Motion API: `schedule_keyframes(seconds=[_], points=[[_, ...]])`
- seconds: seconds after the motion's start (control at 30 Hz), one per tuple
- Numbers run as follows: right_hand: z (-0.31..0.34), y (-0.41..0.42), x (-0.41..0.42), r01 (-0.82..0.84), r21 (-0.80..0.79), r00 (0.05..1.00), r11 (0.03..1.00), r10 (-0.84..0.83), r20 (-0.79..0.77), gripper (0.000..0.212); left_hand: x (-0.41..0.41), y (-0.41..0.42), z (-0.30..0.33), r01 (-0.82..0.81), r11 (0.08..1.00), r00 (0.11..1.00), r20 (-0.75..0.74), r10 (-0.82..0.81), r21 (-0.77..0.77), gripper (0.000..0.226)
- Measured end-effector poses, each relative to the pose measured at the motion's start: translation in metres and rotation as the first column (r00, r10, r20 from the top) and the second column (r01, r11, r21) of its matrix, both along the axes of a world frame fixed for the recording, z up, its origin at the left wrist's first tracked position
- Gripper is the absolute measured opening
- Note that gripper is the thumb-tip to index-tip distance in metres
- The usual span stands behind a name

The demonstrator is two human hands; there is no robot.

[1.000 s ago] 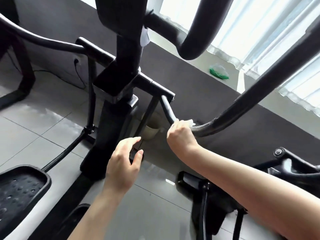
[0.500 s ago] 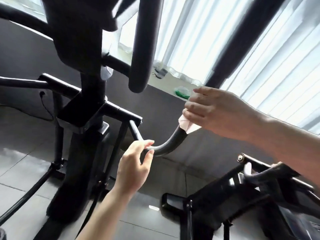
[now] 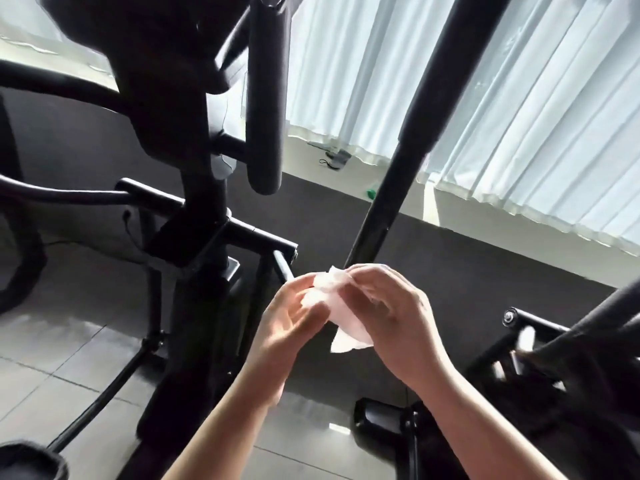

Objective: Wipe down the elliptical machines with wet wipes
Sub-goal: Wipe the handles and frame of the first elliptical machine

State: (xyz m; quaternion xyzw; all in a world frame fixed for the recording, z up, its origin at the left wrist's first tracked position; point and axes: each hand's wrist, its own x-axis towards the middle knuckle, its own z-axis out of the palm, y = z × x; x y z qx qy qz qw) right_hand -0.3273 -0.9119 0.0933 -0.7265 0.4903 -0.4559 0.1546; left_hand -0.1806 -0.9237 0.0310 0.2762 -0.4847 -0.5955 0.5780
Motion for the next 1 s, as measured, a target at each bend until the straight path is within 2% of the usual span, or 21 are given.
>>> schedule_keyframes(seconds=[0.1,0.17,0.23,0.37,0.43,0.5,0.53,0.6,0.67,0.73,0.83,0.9,1.0], points=[[-0.002,-0.001,0.001,-0.004,0.196,0.972,0.981,-0.042,0.229,0.008,-0.008,0.007,0.008,-0.038,0.993,0.998,-0.039,0.042,0.110,0.055],[-0.002,0.000,-0.002,-0.032,0.260,0.948,0.965,-0.053,0.315,0.008,-0.009,0.009,0.010,-0.065,0.989,0.996,-0.045,0.072,0.135,0.036],[-0.004,0.001,-0.005,-0.025,0.271,0.952,0.962,-0.059,0.299,0.005,-0.009,0.012,0.010,-0.077,0.981,0.992,-0.081,0.093,0.180,0.029],[-0.012,0.000,-0.007,0.015,0.260,0.983,0.966,-0.062,0.173,0.024,-0.006,0.015,0.004,-0.072,0.947,0.980,-0.153,0.125,0.312,0.014],[-0.017,0.001,-0.009,0.121,0.171,0.989,0.978,-0.133,0.061,0.027,0.005,0.005,-0.010,-0.312,0.887,0.940,-0.026,0.340,0.339,0.013],[-0.023,0.002,-0.011,0.221,0.061,0.975,0.973,-0.221,-0.007,0.030,0.020,-0.011,-0.027,-0.637,0.735,0.771,0.203,0.604,0.231,0.019],[-0.027,0.001,-0.013,0.246,0.040,0.969,0.968,-0.246,-0.004,0.035,0.024,-0.020,-0.033,-0.734,0.666,0.669,0.312,0.675,0.133,0.022],[-0.037,0.002,-0.012,0.248,0.052,0.968,0.967,-0.249,0.024,0.052,0.023,-0.043,-0.047,-0.767,0.641,0.560,0.443,0.700,-0.043,0.018],[-0.046,0.001,-0.006,0.214,0.099,0.976,0.972,-0.216,0.011,0.068,0.009,-0.074,-0.065,-0.708,0.697,0.561,0.506,0.655,-0.116,0.014],[-0.054,0.001,0.000,0.188,0.126,0.982,0.974,-0.187,-0.016,0.079,-0.012,-0.103,-0.086,-0.638,0.768,0.636,0.519,0.571,-0.063,0.018],[-0.057,0.001,0.000,0.179,0.149,0.984,0.972,-0.177,-0.027,0.083,-0.034,-0.132,-0.107,-0.583,0.812,0.694,0.541,0.475,0.034,0.029],[-0.055,0.000,-0.005,0.159,0.147,0.987,0.976,-0.156,-0.032,0.080,-0.035,-0.142,-0.110,-0.617,0.785,0.696,0.503,0.513,0.053,0.032],[-0.051,0.001,-0.008,0.128,0.159,0.992,0.979,-0.126,-0.026,0.078,-0.019,-0.156,-0.107,-0.722,0.690,0.603,0.453,0.656,-0.038,0.032]])
